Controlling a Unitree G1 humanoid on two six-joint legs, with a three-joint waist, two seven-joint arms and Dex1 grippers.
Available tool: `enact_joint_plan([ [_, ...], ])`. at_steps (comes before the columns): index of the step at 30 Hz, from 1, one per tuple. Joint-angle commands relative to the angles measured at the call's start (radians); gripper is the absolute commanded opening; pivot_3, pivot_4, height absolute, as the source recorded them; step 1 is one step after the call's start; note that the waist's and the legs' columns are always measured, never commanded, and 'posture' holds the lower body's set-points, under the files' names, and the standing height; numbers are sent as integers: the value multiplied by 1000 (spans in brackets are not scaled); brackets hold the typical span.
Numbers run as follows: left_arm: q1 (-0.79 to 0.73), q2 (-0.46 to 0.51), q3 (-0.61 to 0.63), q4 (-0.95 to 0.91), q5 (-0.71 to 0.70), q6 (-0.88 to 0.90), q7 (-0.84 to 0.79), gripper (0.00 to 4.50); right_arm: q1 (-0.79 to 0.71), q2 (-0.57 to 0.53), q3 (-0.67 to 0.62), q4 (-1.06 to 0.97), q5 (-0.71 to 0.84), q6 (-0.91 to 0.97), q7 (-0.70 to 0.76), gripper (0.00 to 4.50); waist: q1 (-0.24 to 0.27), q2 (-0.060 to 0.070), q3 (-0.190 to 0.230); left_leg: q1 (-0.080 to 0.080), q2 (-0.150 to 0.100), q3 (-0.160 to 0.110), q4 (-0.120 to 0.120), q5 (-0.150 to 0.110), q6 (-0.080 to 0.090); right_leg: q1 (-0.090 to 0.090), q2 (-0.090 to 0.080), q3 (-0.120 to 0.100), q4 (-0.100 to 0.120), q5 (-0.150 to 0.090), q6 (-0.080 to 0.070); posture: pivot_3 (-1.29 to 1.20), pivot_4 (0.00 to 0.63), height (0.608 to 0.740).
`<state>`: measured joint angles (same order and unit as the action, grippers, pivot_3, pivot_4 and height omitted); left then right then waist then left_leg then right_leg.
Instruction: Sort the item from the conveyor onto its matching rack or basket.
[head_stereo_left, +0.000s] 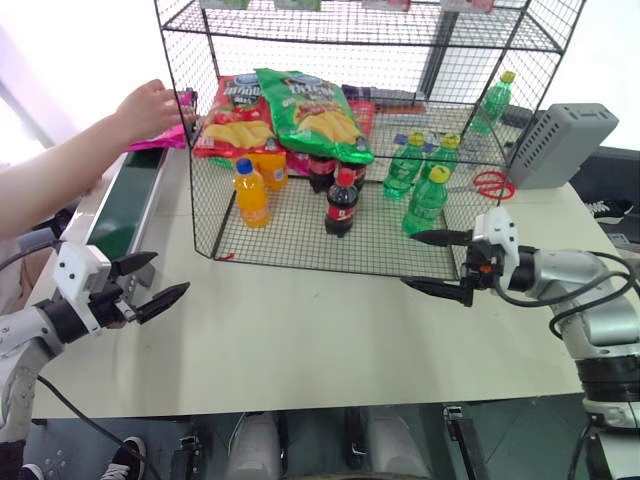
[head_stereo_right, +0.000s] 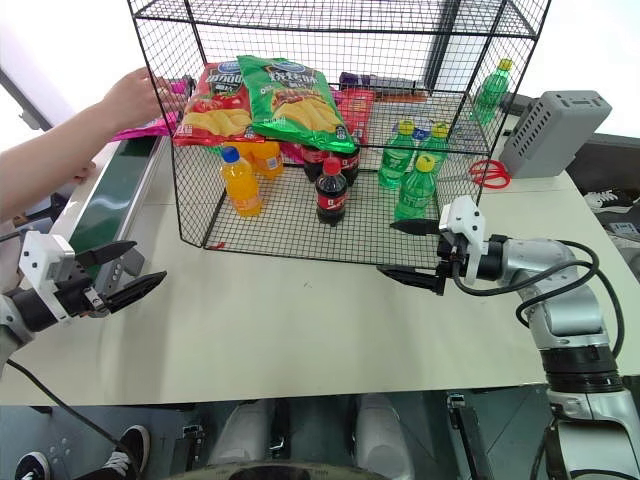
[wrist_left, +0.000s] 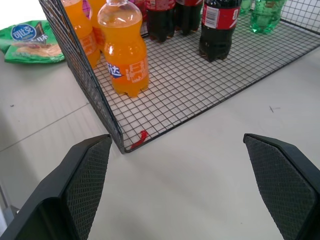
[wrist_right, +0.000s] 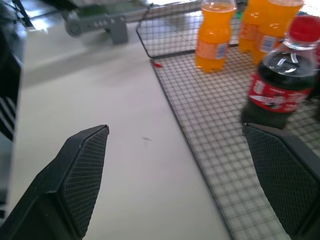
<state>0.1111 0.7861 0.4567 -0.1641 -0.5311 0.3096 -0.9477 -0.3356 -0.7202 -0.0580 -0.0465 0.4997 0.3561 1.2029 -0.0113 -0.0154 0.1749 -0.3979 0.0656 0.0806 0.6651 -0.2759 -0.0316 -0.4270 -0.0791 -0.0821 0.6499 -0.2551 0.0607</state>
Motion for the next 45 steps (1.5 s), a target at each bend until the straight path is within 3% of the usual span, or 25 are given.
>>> enact_joint_plan([
  [1,17,17,56,-25,11,-34,6,4500,-34,24,-4,-54,33,12,-17,4462,0,0,0,0,0,0,0,0,0,0,0,0,0,0,0,0,150,740],
  [9,139,11,147,-27,77,-158,-5,4500,-43,134,59,-164,80,75,-84,4462,-3,0,0,0,0,0,0,0,0,0,0,0,0,0,0,0,150,740],
  [15,267,9,272,8,184,-368,-12,4500,-52,229,118,-206,84,79,-137,4462,0,-1,0,0,1,0,0,0,0,-1,0,0,-1,0,0,0,150,740],
  [22,410,39,362,120,355,-663,-23,4500,-51,235,153,-198,102,68,-63,4462,-1,-1,-1,-1,1,0,0,0,0,-1,0,-1,-1,0,-1,0,150,740],
  [35,447,61,309,274,588,-918,148,4500,-83,237,194,-124,34,4,-24,4462,-1,-1,-1,-1,1,1,0,0,0,-2,-1,-1,-1,0,-1,0,150,740],
  [45,409,112,273,368,655,-968,255,4500,-88,230,180,-111,27,-10,-36,4462,-2,-1,-1,-1,1,1,-1,0,0,-2,-1,-1,-1,0,-1,0,150,740],
])
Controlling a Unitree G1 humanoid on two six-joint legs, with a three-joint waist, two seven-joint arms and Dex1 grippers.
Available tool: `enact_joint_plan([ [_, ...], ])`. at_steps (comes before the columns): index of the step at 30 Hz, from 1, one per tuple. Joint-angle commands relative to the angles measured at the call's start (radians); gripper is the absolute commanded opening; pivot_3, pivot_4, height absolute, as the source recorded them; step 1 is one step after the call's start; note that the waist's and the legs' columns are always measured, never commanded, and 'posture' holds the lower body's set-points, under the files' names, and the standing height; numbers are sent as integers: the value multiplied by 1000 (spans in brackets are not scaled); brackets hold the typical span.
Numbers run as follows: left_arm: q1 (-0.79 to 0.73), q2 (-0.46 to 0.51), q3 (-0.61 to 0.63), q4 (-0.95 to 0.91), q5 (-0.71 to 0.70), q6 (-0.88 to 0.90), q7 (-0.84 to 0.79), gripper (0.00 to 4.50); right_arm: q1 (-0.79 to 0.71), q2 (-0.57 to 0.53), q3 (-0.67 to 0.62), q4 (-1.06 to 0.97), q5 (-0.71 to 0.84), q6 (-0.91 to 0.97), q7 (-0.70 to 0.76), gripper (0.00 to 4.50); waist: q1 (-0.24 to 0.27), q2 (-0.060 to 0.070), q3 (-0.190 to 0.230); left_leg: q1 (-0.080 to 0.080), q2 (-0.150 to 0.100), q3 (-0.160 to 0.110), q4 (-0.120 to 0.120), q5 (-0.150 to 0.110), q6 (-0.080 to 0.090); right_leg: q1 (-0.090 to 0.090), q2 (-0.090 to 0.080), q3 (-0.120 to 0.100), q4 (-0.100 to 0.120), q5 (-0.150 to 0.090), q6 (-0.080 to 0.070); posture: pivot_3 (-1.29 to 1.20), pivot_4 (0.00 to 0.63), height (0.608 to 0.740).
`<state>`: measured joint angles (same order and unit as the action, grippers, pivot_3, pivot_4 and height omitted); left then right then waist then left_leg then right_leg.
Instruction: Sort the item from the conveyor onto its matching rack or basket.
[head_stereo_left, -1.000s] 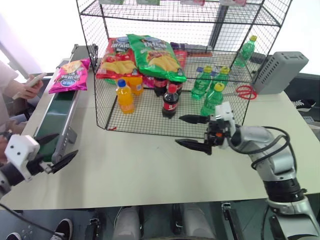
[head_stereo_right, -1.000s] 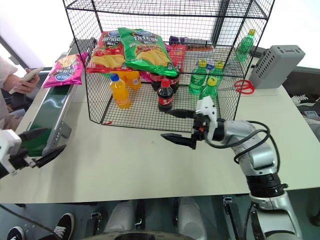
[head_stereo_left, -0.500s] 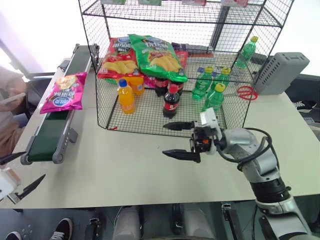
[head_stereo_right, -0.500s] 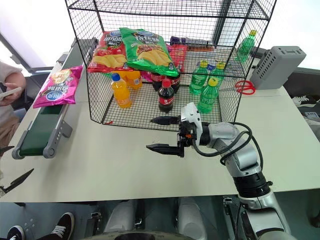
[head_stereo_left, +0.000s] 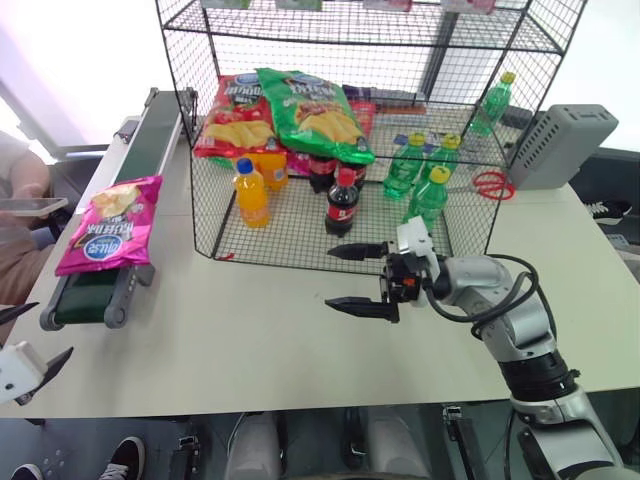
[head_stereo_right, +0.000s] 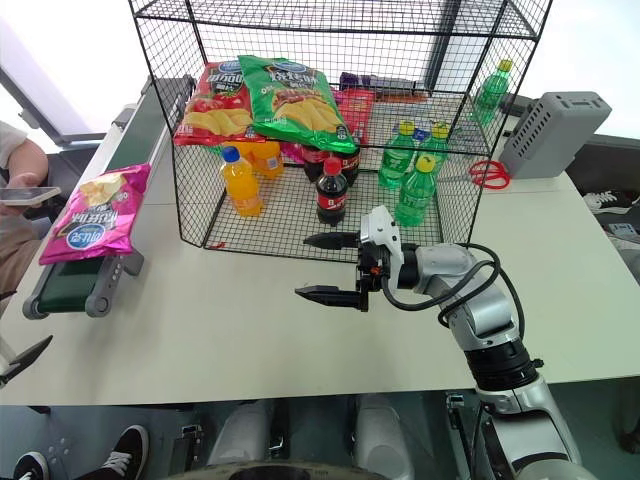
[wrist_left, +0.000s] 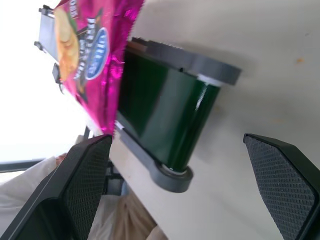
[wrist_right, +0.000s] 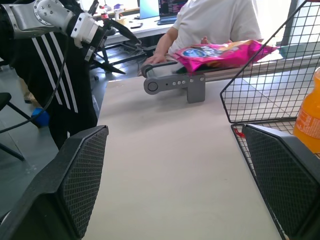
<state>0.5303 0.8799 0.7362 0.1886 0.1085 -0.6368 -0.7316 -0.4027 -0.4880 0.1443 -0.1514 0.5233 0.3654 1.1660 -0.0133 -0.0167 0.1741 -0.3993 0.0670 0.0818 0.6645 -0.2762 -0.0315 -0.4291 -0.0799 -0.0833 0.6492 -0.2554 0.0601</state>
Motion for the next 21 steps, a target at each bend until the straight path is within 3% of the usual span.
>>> enact_joint_plan([
  [1,-17,22,-11,22,22,-32,54,4500,-22,-2,-23,-4,2,-21,1,4462,0,0,0,0,0,0,0,0,0,0,0,0,0,0,0,0,150,740],
  [20,-83,44,-133,42,62,-32,169,4500,-25,-31,-32,16,-22,-55,4,4462,-1,0,0,0,0,0,0,0,0,0,0,0,0,0,0,0,150,740],
  [21,-83,43,-140,36,50,-29,161,4253,-27,-32,-32,19,-24,-59,4,4488,-1,0,0,0,0,0,0,0,0,0,0,0,0,0,0,0,150,740],
])
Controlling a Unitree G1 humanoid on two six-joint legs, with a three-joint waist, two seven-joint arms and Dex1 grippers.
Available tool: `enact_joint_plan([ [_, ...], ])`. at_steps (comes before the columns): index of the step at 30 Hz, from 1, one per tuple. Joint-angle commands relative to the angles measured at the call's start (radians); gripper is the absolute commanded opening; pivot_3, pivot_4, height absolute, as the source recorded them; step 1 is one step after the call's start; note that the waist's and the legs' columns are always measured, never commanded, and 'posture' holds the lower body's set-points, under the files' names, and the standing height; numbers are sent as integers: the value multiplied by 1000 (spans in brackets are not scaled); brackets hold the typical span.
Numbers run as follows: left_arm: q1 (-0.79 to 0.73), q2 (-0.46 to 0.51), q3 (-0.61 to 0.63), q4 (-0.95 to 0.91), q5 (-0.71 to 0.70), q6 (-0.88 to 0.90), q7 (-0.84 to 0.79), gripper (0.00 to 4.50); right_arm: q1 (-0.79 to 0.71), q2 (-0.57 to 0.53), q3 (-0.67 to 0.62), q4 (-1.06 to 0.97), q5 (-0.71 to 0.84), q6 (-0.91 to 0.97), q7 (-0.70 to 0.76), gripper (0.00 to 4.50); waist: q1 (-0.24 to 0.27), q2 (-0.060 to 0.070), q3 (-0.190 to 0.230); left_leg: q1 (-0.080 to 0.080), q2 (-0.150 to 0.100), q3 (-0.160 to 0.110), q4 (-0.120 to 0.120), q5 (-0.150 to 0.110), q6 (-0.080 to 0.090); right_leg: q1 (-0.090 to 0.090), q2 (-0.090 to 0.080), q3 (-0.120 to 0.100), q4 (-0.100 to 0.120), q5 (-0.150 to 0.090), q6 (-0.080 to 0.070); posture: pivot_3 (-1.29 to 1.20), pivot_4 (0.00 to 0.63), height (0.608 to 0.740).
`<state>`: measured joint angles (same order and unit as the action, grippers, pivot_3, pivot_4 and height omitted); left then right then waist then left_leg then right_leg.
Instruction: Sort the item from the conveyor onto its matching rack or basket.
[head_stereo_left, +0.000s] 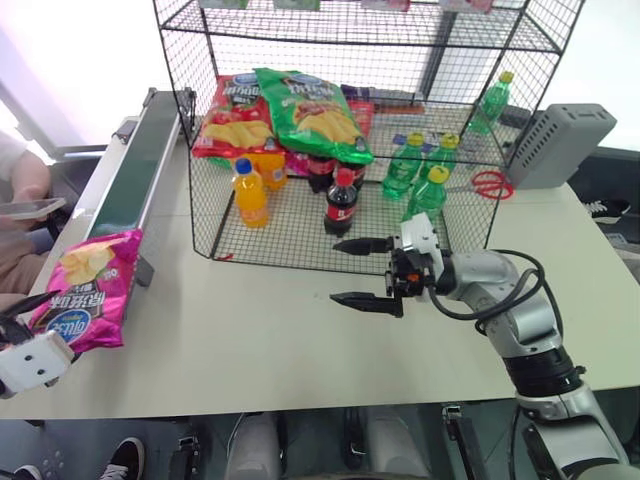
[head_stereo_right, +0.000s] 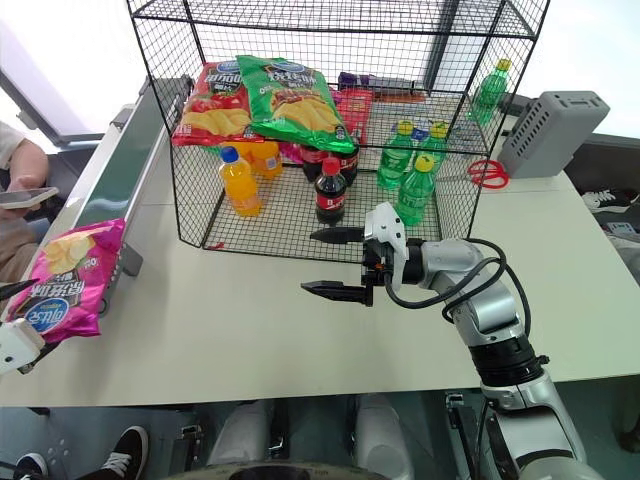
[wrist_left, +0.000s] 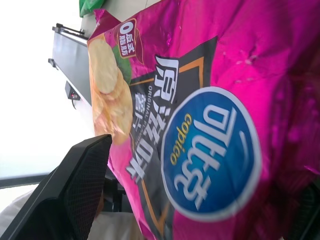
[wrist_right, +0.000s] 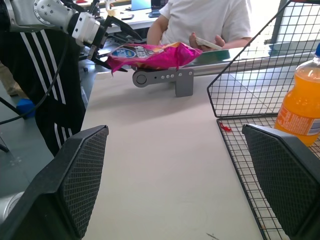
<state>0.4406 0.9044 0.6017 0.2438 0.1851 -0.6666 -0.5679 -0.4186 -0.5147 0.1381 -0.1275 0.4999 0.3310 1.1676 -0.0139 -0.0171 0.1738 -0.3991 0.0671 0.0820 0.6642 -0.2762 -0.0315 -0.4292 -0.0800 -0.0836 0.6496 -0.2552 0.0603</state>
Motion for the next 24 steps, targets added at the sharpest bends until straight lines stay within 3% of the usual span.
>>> enact_joint_plan([
  [1,9,17,-10,-25,-40,3,-11,3956,-12,-4,-26,-1,-3,-28,1,4500,0,0,0,0,0,0,0,0,0,0,0,0,0,0,0,0,150,740],
  [2,13,16,-12,-34,-63,5,-26,3619,-11,-5,-25,0,-4,-29,2,4500,0,0,0,0,0,0,0,0,0,0,0,0,0,0,0,0,150,740],
  [9,19,16,-8,-67,-108,15,-43,69,-15,-1,-20,12,-12,-40,0,4500,0,0,0,0,0,0,0,0,0,0,0,0,0,0,0,0,150,740],
  [14,17,1,23,-119,-200,63,-61,21,-15,-3,-17,16,-19,-49,7,4500,1,0,0,0,0,0,0,0,0,0,0,0,0,0,0,0,150,740],
  [24,23,-15,171,-381,-762,390,-281,21,-31,-5,-26,51,-23,-66,18,4500,0,0,0,0,0,0,0,0,0,0,0,0,0,0,0,0,150,740],
])
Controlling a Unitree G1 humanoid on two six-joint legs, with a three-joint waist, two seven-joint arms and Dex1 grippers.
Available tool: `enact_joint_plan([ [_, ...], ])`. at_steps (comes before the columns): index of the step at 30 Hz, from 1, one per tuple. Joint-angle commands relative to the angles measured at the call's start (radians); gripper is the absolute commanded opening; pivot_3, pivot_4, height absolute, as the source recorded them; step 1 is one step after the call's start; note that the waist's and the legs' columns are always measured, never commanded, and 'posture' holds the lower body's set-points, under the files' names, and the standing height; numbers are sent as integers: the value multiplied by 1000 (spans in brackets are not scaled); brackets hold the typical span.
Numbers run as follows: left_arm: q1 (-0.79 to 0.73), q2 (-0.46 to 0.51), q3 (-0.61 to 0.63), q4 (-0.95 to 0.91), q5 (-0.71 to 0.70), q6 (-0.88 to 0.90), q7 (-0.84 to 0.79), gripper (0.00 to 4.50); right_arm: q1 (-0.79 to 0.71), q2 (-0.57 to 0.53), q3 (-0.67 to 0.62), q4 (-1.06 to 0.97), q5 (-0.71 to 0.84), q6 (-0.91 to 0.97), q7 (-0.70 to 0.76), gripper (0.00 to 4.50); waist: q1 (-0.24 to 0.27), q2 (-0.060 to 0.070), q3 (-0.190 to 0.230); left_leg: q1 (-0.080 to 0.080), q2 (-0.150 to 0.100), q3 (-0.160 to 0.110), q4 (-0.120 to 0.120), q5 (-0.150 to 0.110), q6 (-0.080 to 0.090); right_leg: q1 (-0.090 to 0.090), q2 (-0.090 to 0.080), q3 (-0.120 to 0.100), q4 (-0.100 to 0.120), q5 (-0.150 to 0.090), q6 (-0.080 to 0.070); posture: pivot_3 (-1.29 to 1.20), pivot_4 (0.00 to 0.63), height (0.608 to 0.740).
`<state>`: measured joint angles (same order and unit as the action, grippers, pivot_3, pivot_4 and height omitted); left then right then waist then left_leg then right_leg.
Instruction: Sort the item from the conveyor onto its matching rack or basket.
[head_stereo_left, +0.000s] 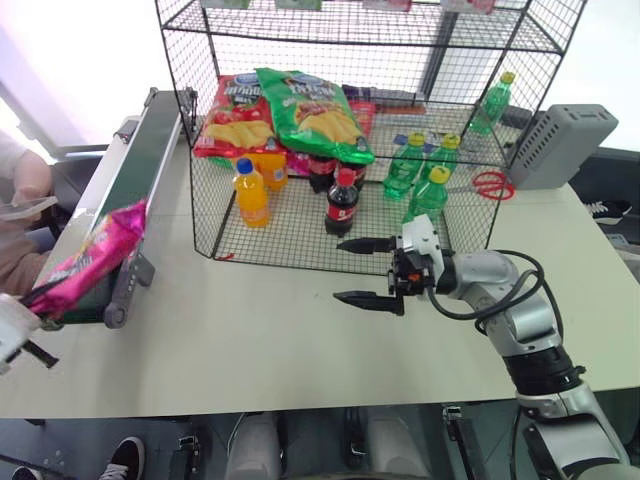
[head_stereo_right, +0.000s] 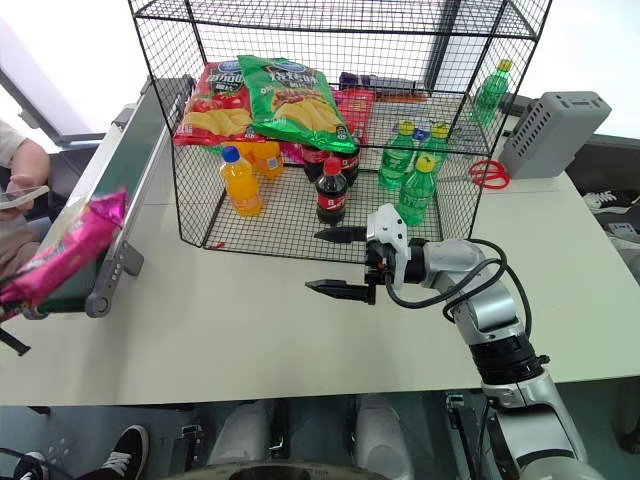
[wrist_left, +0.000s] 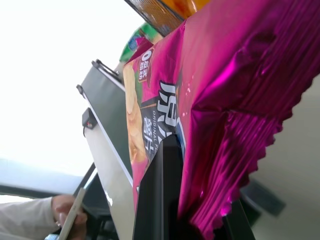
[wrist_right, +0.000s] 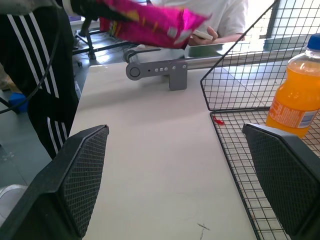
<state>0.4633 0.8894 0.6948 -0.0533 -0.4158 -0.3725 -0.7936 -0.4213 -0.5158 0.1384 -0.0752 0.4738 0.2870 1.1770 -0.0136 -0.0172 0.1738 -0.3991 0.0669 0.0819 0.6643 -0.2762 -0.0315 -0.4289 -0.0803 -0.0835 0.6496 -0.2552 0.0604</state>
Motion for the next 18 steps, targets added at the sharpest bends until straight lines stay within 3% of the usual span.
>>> enact_joint_plan([
  [1,-5,2,94,-115,-223,155,-66,21,-31,-7,-28,5,2,-25,11,4500,0,0,0,0,0,0,0,0,0,0,0,0,0,0,0,0,150,740],
  [15,16,32,201,-413,-877,839,-154,21,-54,-23,-69,28,45,24,23,4500,0,0,0,0,0,-1,0,0,0,1,1,0,0,0,0,0,150,740],
  [18,-61,36,139,-446,-1076,940,-109,21,-35,-63,-84,-12,119,141,59,4500,3,0,0,0,-1,-2,0,0,0,1,1,0,0,0,0,0,150,740],
])
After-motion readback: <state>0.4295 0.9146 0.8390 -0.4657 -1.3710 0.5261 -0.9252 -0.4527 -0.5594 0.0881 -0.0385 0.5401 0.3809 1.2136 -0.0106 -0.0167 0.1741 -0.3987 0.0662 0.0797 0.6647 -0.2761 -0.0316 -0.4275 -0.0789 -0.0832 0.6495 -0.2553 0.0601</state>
